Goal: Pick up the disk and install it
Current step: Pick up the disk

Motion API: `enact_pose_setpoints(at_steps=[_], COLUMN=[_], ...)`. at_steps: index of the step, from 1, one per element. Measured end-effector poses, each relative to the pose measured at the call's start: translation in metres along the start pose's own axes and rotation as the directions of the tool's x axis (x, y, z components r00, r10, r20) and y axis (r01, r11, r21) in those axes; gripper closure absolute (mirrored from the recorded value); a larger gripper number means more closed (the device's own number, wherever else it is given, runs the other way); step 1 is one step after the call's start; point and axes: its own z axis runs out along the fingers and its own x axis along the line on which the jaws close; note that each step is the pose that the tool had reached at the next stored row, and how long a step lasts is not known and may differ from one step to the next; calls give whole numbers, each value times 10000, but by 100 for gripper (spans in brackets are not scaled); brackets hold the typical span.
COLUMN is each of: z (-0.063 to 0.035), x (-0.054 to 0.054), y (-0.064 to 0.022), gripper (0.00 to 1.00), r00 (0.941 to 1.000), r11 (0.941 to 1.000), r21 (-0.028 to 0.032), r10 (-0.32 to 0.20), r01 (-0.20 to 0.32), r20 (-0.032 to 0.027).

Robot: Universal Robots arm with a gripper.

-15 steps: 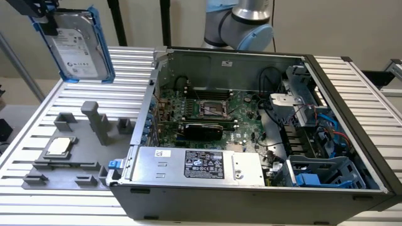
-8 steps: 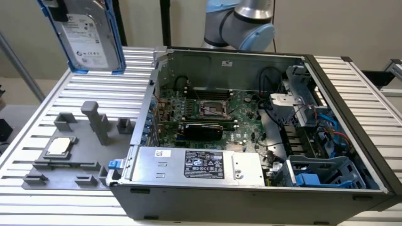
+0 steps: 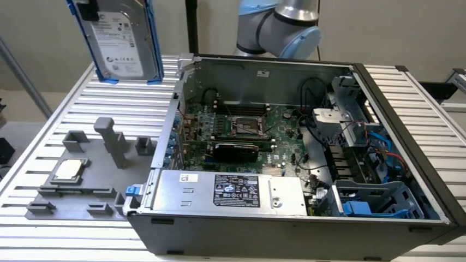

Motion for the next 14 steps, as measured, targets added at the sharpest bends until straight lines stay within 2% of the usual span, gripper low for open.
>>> enact_pose_setpoints(at_steps=[14], z=[-17], x=[240], y=[-634], gripper=[100], r00=[10000], r11=[10000], r21=[-6], r10=[0], r01=[0], r20=[0])
